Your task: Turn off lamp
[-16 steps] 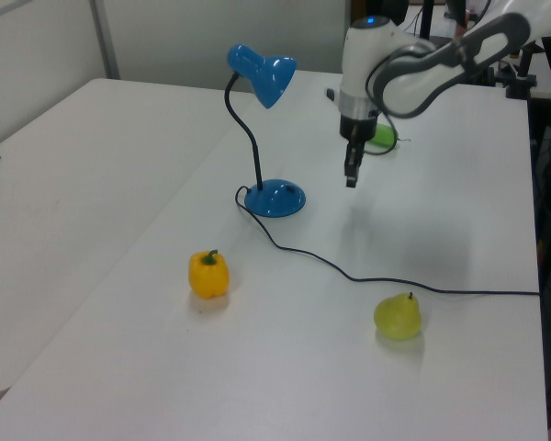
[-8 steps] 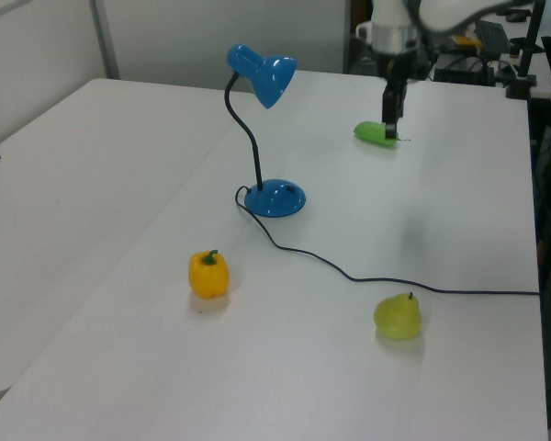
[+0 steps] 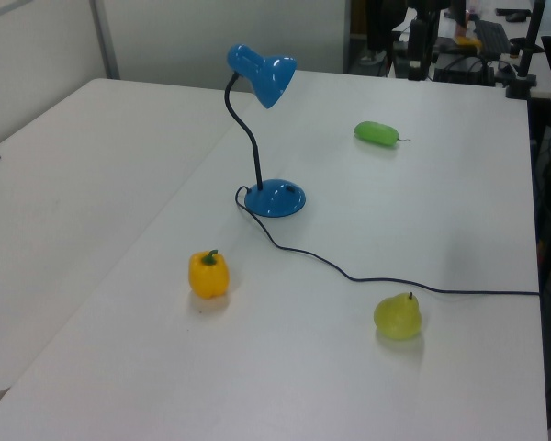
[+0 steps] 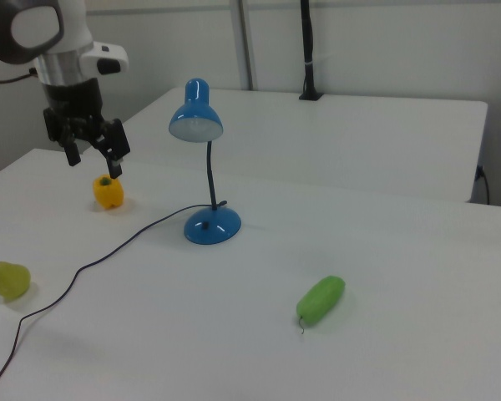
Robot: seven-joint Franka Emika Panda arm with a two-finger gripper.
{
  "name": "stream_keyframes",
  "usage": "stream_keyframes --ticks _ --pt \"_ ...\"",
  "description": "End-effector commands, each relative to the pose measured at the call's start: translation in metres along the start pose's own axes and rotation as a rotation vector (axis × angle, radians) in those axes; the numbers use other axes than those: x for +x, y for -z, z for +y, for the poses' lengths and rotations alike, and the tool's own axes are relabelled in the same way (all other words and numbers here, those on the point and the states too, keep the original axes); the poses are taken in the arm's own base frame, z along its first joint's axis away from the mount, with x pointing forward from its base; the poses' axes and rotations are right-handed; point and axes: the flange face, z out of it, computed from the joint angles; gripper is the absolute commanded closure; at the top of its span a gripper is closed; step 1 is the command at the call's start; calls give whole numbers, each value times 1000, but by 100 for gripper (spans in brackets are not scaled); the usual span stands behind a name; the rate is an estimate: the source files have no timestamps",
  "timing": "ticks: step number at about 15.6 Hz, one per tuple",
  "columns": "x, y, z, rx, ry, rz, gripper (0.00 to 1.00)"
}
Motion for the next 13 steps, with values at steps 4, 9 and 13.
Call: stream_keyframes --ticks 4,9,13 --pt "23 -2 16 13 -11 63 0" --pt "34 -10 19 2 -13 87 0" --pt "36 -14 15 -22 -1 79 0"
